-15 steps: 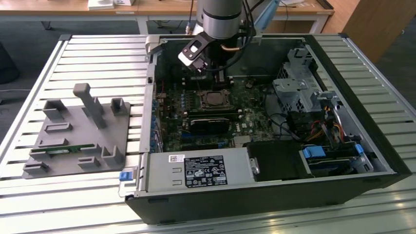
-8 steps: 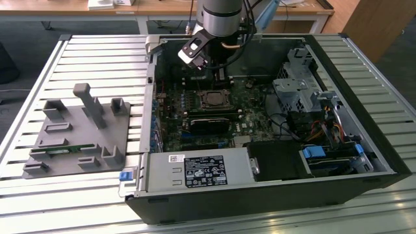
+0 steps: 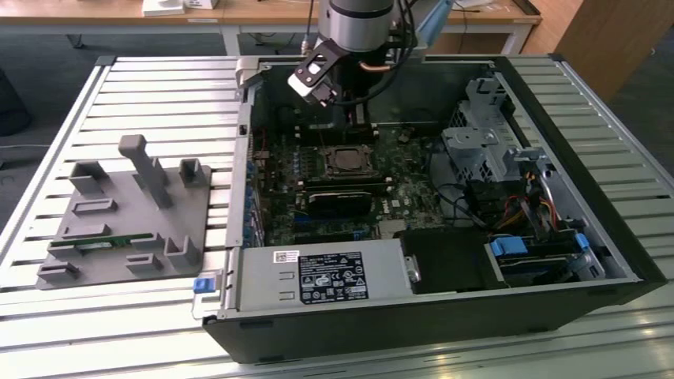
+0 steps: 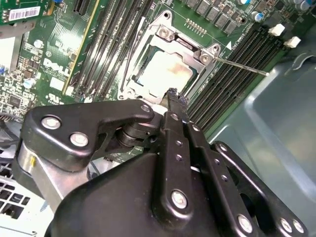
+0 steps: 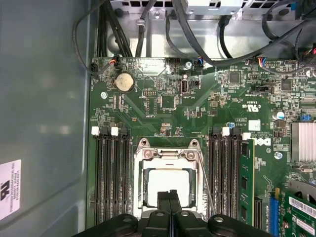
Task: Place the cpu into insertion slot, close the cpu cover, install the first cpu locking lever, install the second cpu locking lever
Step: 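Install the first cpu locking lever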
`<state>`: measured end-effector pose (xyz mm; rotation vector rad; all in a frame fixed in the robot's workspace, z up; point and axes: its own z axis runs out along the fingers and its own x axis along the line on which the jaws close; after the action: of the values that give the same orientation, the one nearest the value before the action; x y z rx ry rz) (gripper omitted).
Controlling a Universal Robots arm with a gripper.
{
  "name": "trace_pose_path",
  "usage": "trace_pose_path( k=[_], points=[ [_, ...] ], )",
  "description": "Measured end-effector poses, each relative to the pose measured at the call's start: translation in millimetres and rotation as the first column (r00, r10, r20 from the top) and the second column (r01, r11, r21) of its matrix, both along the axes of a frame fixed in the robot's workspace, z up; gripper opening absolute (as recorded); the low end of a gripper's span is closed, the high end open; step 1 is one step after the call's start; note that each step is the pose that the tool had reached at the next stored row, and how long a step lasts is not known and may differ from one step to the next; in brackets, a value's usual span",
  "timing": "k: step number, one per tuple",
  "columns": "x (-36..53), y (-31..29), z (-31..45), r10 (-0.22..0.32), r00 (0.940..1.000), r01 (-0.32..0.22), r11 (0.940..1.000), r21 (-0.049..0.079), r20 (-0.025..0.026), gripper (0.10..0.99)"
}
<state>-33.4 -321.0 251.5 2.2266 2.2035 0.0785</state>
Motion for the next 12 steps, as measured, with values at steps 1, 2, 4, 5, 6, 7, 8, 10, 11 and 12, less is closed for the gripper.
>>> trace_pose_path(
  k=[1, 2, 4, 5, 6, 7, 8, 10, 11, 12],
  points=[
    [0.0, 0.0, 1.2, 0.000, 1.0000, 0.000, 1.0000, 0.000, 0.0000, 0.106],
    [0.0, 0.0, 2.4, 0.000, 1.0000, 0.000, 1.0000, 0.000, 0.0000, 0.106],
    [0.0, 0.0, 2.8, 0.001, 1.0000, -0.001, 1.0000, 0.000, 0.0001, 0.106],
    [0.0, 0.0, 2.8, 0.009, 1.0000, -0.009, 1.0000, 0.000, 0.0002, 0.106],
    [0.0, 0.0, 2.9, 0.023, 0.9997, -0.023, 0.9997, 0.000, 0.0001, 0.106],
    [0.0, 0.0, 3.0, 0.041, 0.9992, -0.041, 0.9992, 0.000, 0.0001, 0.106],
    [0.0, 0.0, 2.9, 0.059, 0.9983, -0.059, 0.9983, 0.000, 0.0000, 0.106],
    [0.0, 0.0, 2.9, 0.096, 0.9954, -0.096, 0.9954, -0.001, 0.0000, 0.106],
    [-0.1, 0.0, 3.0, 0.114, 0.9935, -0.114, 0.9935, -0.002, -0.0002, 0.106],
    [0.0, 0.0, 2.9, 0.132, 0.9913, -0.132, 0.9913, -0.003, -0.0003, 0.106]
  ],
)
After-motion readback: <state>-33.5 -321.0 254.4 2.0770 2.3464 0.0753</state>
